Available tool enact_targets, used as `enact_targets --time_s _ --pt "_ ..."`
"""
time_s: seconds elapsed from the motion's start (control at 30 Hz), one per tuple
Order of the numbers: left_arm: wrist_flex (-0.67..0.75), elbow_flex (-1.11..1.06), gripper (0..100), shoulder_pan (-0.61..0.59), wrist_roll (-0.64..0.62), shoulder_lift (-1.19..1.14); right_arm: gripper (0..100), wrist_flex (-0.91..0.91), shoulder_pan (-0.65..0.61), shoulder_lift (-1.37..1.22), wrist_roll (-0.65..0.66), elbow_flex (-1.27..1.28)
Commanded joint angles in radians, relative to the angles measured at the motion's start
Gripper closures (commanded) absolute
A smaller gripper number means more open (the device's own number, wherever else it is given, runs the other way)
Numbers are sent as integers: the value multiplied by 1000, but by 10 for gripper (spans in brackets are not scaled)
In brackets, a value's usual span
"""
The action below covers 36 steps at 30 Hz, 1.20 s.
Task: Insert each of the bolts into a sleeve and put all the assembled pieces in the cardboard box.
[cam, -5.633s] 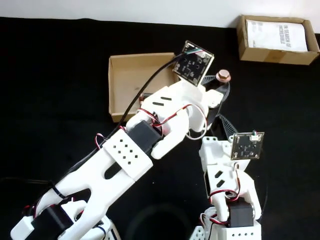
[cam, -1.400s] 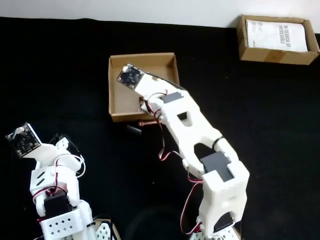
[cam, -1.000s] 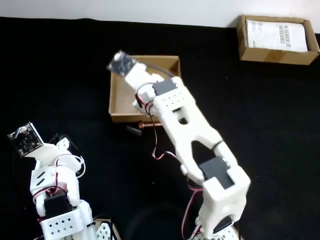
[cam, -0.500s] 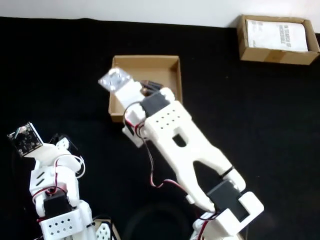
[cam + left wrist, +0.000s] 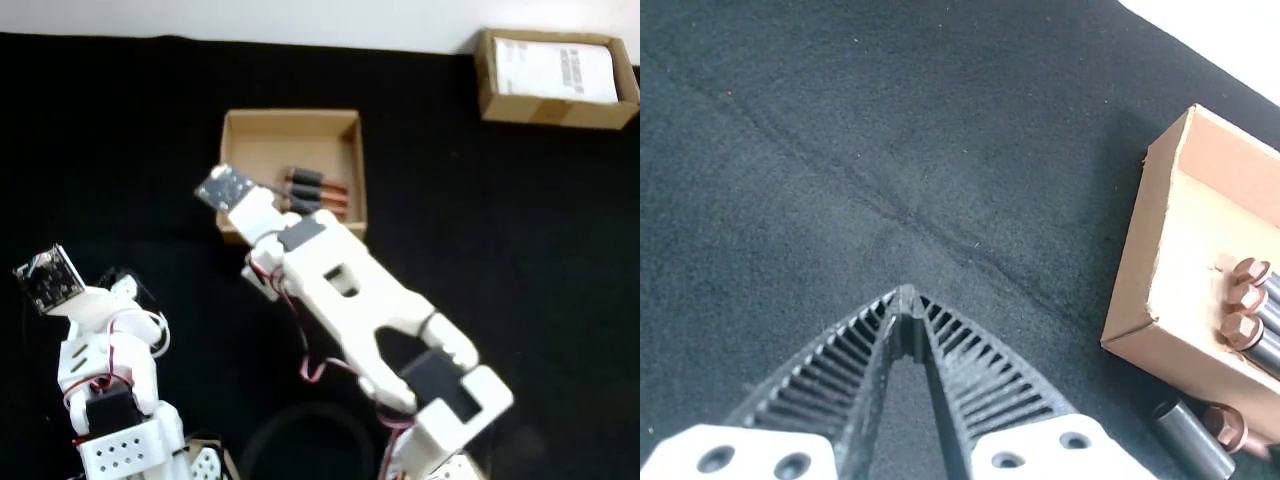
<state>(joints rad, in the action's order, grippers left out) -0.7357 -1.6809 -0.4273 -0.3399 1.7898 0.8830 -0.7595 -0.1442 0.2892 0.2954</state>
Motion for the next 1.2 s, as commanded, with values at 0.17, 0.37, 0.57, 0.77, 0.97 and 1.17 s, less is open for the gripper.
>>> enact_targets --time_s 0.17,0.37,0.57,0.77,0.97,1.17 --pt "8 -16 990 -8 6 2 865 -15 15 -219 6 -259" --pt "8 -16 990 -8 6 2 868 -8 16 -394 3 -383" --pt "8 -16 990 -8 8 2 989 88 24 -426 0 -384" --pt "8 -16 990 -8 8 1 992 131 91 -409 0 -420" --pt "8 -16 990 -7 8 1 992 239 114 -269 0 -564" --pt "8 -16 990 -1 8 1 992 403 116 -38 -46 -662"
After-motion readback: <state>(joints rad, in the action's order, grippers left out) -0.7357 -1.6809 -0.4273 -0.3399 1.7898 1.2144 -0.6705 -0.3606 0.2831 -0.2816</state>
